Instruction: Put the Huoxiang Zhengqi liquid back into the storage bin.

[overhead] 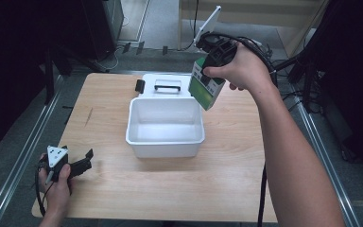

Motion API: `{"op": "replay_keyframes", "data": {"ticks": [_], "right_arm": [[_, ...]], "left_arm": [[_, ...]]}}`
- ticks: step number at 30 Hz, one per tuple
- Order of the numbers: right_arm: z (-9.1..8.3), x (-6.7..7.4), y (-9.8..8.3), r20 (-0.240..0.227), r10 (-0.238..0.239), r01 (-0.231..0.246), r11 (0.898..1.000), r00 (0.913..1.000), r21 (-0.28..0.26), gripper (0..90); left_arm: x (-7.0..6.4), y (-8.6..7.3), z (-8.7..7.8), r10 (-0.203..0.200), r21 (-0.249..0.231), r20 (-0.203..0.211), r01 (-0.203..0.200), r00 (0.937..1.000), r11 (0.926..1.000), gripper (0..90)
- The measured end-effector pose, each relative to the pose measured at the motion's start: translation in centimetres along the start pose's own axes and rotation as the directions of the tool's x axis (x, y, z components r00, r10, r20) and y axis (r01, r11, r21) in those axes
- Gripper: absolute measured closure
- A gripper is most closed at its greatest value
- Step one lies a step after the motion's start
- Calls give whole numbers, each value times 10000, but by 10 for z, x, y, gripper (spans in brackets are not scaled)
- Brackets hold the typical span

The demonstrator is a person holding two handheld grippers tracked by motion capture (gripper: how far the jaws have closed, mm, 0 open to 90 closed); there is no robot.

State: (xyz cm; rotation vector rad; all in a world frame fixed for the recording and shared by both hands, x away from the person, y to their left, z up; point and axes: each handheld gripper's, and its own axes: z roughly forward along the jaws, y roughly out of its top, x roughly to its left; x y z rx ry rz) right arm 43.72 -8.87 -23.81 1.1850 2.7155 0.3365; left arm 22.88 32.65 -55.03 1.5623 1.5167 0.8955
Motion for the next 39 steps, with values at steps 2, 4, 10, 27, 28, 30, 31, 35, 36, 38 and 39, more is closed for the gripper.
{"op": "replay_keyframes", "data": {"ticks": [2,4,10,27,28,30,31,35,36,38,39], "right_arm": [[1,4,2,-106,-120,121,9999,9999,44,642],[1,11,6,-199,-267,270,9995,9994,146,641],[3,22,10,-416,-948,956,9953,9946,177,641],[21,45,12,-877,-4053,4115,9088,9100,693,640],[23,49,10,-928,-4551,4618,8841,8856,715,641],[24,51,10,-908,-4825,4890,8692,8712,729,641],[26,57,8,-948,-5281,5350,8414,8439,757,641],[28,62,6,-1095,-5875,5960,7997,8018,727,641],[29,64,6,-1125,-6025,6111,7886,7902,691,641],[30,67,5,-1128,-6223,6310,7726,7746,705,641],[31,68,4,-1151,-6306,6395,7657,7675,690,641]], "left_arm": [[0,0,0,15,1,9,-15,10000,10000,70],[0,0,0,25,12,15,-25,10000,10000,70],[0,0,0,16,19,26,-16,10000,10000,70],[0,0,0,-5,58,16,5,10000,10000,71],[0,0,0,-8,50,18,8,10000,10000,70],[0,0,0,-3,40,19,3,10000,10000,70],[0,0,0,2,61,21,-2,10000,10000,70],[0,0,0,0,64,25,0,10000,10000,71],[0,0,0,1,63,23,-1,10000,10000,70],[0,0,0,2,64,26,-3,10000,10000,70],[0,0,0,-1,61,26,1,10000,10000,70]]}}
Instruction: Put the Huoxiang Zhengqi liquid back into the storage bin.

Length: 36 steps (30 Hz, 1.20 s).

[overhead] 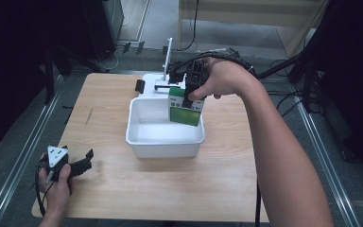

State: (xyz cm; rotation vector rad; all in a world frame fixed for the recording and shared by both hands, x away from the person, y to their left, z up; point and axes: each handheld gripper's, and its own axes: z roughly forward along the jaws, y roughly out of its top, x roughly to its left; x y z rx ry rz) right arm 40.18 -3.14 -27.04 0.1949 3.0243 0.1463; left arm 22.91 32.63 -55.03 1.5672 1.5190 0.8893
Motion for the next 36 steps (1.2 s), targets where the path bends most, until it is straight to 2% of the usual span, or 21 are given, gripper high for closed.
{"op": "replay_keyframes", "data": {"ticks": [12,21,24,36], "right_arm": [[15,5,-2,-279,-948,958,9948,9951,357,640],[24,5,-6,-278,-1258,1266,9915,9917,299,639],[27,5,-6,-323,-1144,1155,9927,9929,340,639],[46,4,-9,-468,-1275,1288,9913,9907,267,637]], "left_arm": [[0,0,0,2,-38,1,-2,10000,10000,71],[0,0,0,8,-33,-2,-8,10000,10000,70],[0,0,0,19,2,4,-19,10000,10000,71],[0,0,0,-8,0,15,8,10000,10000,70]]}}
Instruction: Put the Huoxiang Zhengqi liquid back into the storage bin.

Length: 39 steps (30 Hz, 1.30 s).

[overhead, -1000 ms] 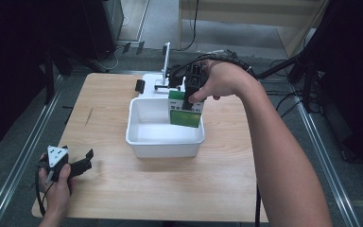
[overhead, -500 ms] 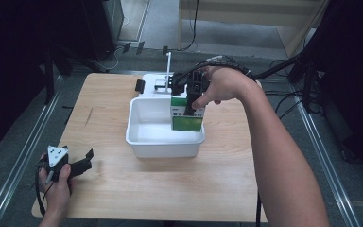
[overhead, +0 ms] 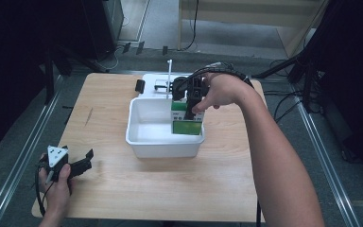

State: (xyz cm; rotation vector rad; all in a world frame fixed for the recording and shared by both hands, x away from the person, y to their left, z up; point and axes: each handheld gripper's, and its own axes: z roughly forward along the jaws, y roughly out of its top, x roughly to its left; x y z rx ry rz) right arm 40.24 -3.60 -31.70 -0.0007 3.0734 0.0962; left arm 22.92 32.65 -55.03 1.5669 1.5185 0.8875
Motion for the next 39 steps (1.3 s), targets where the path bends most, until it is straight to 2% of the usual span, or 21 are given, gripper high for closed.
{"op": "replay_keyframes", "data": {"ticks": [22,39], "right_arm": [[41,-1,-2,12,-209,209,9998,9998,0,635],[58,-2,-5,-30,-205,205,9998,9998,-49,634]], "left_arm": [[0,0,0,2,-29,2,-2,10000,10000,70],[0,0,0,6,-25,6,-6,10000,10000,70]]}}
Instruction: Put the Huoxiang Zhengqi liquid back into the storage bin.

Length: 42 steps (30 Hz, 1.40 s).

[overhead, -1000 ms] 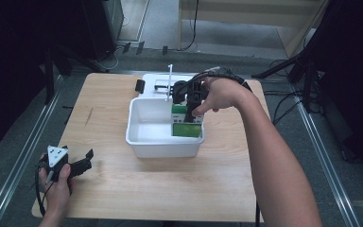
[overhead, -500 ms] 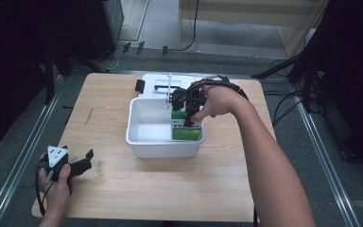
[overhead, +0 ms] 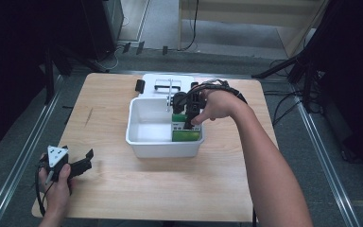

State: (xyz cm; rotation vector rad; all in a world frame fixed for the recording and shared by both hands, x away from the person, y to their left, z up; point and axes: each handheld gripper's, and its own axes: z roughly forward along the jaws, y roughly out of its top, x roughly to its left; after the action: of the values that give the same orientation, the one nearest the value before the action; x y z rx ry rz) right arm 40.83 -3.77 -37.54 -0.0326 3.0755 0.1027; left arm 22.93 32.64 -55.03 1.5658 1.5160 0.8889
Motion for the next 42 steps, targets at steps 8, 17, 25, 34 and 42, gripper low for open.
{"op": "replay_keyframes", "data": {"ticks": [8,17,25,34,42], "right_arm": [[6,0,2,38,-113,112,9999,9999,117,632],[15,0,1,-97,-77,78,9998,9999,174,630],[18,-1,0,-48,-88,89,9998,9999,201,626],[9,1,-4,286,309,-303,9993,9991,-227,409],[-11,2,-19,1121,1529,-1365,9804,9819,-1424,160]], "left_arm": [[0,0,0,4,-5,-1,-4,10000,10000,70],[0,0,0,6,-4,3,-6,10000,10000,70],[0,0,0,19,6,5,-20,10000,10000,70],[0,0,0,21,17,-4,-21,10000,10000,71],[0,0,0,30,4,-10,-30,10000,10000,70]]}}
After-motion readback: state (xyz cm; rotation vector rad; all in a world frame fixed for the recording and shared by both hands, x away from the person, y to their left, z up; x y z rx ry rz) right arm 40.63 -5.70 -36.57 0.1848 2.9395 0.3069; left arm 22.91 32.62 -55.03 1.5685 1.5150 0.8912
